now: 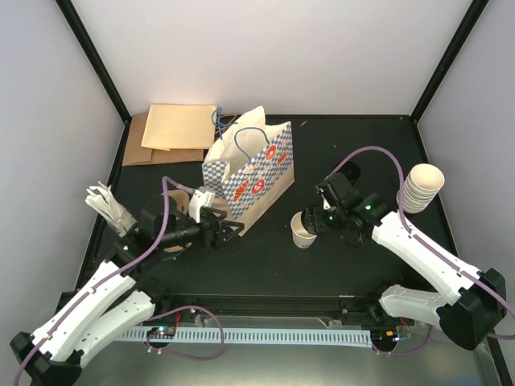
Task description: Pack the takeout coffee
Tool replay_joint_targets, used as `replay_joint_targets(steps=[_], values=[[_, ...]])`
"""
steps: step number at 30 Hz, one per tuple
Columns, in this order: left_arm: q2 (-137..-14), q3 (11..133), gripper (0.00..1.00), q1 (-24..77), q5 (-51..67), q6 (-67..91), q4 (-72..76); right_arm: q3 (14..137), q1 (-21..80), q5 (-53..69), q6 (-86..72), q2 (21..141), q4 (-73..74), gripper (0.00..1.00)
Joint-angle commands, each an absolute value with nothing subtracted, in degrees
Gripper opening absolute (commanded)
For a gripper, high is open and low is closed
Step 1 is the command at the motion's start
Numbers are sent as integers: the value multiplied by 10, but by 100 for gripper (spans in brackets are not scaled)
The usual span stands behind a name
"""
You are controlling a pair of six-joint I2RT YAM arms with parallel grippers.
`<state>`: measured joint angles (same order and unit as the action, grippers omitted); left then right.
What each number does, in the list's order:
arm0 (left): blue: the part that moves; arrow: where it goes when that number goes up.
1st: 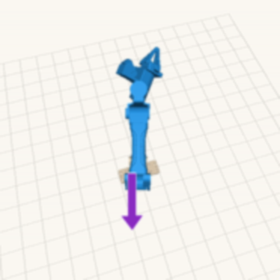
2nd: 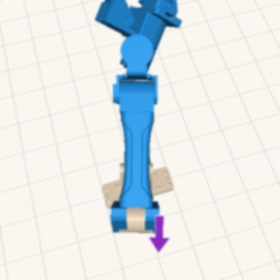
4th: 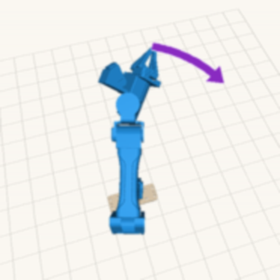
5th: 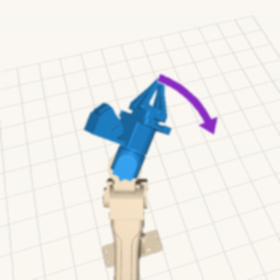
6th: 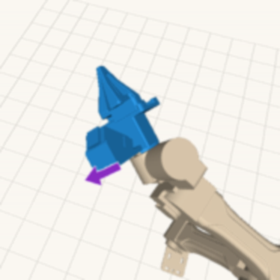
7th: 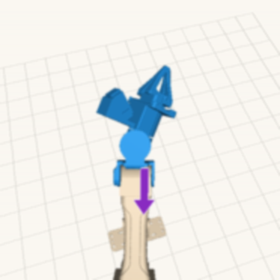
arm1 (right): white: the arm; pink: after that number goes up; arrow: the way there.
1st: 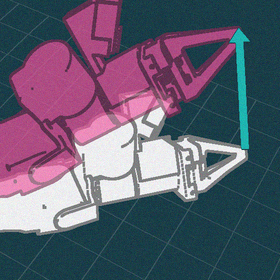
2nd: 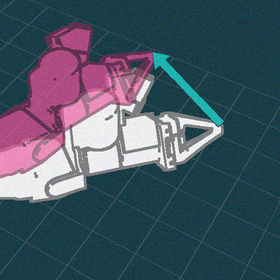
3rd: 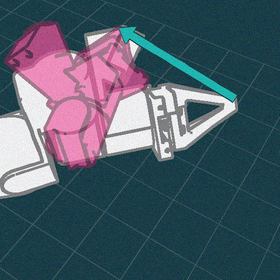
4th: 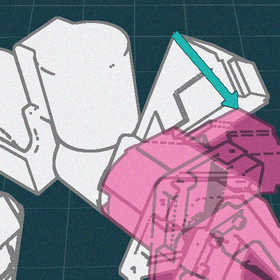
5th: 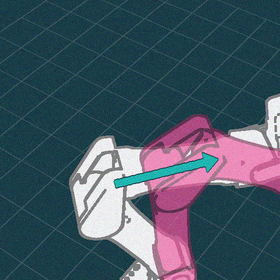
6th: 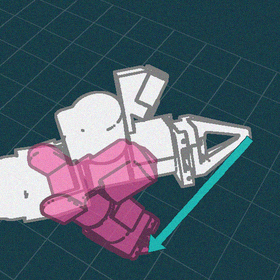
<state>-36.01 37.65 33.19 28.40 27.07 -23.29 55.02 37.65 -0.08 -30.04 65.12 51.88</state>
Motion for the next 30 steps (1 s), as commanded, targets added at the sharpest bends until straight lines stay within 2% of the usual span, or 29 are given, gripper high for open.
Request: replay_joint_targets(steps=[1, 10, 17, 24, 30], values=[[-398, 382, 99, 369, 234, 302, -192, 545, 383, 1, -287, 654, 513, 76], [-440, 394, 99, 407, 190, 321, -211, 548, 404, -21, -287, 664, 518, 76], [-509, 397, 99, 456, 165, 352, -161, 553, 419, -36, -290, 676, 518, 76], [-530, 395, 99, 462, 142, 355, -131, 558, 432, -47, -290, 685, 520, 74], [-541, 406, 99, 462, 102, 376, -161, 564, 433, -56, -287, 684, 528, 75]])
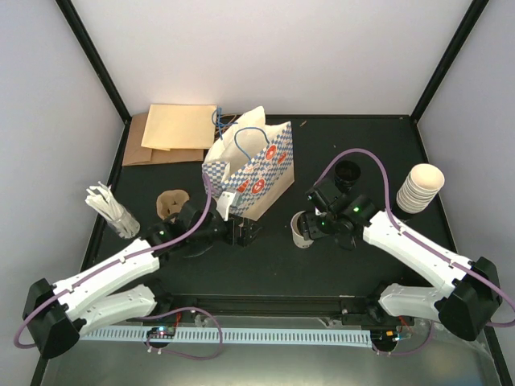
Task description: Pack the takeout coffee
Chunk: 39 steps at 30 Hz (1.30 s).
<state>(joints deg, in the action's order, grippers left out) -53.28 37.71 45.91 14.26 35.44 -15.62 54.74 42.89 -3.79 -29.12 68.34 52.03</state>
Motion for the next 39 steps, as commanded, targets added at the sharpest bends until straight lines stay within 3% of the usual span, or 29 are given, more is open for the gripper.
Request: replay_joint_targets(steps=[1, 5, 12, 22, 39], values=[[-542, 412, 99, 462, 90, 386, -177, 565, 433, -56, -286, 683, 529, 74], [-531, 420, 99, 458, 67, 411, -201, 568, 433, -54, -282, 685, 530, 75], [-497, 348, 99, 456, 96, 363, -74, 574, 437, -63, -274, 695, 534, 74], [-584, 410, 98, 457, 155, 347, -118, 597, 445, -59, -256, 713, 539, 74], [-601, 408, 98, 457, 168, 347, -95, 600, 458, -58, -251, 746, 534, 75]])
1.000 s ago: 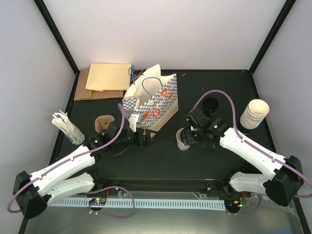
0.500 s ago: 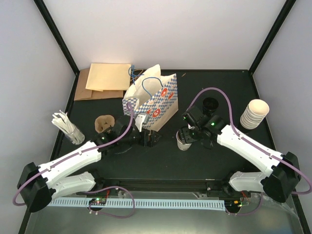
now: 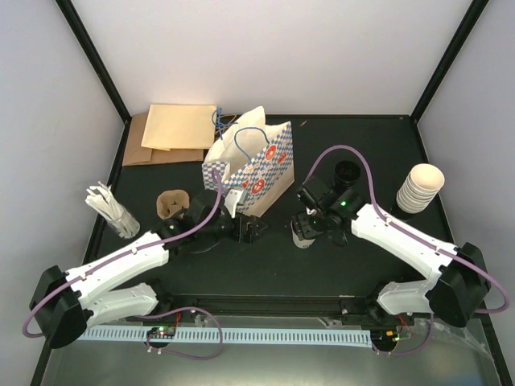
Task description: Pack the takeout coffee
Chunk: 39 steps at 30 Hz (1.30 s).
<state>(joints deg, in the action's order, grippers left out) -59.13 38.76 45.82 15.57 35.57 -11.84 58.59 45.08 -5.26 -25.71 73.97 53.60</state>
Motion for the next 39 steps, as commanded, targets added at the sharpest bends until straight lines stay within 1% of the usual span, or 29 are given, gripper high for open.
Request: replay_joint_targets(steps=[1, 11, 27, 34, 39], values=[[-604, 407, 98, 457, 169, 347, -94, 601, 459, -59, -251, 748, 534, 75], [-626, 408, 96, 457, 183, 348, -79, 596, 464, -63, -250, 766, 531, 74], [-682, 416, 79, 459, 205, 363, -30, 585, 484, -77, -256, 798, 545, 74], [-714, 425, 75, 459, 207, 373, -13, 569, 492, -68, -282, 803, 546, 74], [-738, 436, 72, 459, 212, 377, -1, 535, 492, -47, -309, 793, 525, 74]])
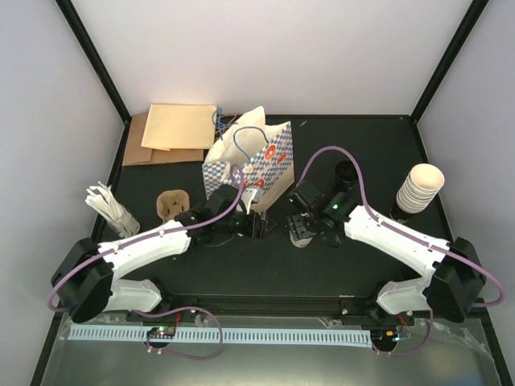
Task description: Pack the takeout coffee
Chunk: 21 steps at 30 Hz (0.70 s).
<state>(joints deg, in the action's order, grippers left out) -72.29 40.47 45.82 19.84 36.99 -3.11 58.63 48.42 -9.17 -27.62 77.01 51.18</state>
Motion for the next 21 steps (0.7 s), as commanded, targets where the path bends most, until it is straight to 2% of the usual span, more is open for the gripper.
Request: replay_joint_targets(steps=[1, 10, 21], values=[[-749, 439, 71, 460, 213, 377, 0, 530, 492, -48, -311, 792, 524, 74], [-786, 460, 63, 464, 209, 381, -2, 523, 508, -25, -291, 777, 517, 73], [-708, 444, 62, 463, 187, 381, -40, 540, 554, 2, -287, 760, 522, 73]])
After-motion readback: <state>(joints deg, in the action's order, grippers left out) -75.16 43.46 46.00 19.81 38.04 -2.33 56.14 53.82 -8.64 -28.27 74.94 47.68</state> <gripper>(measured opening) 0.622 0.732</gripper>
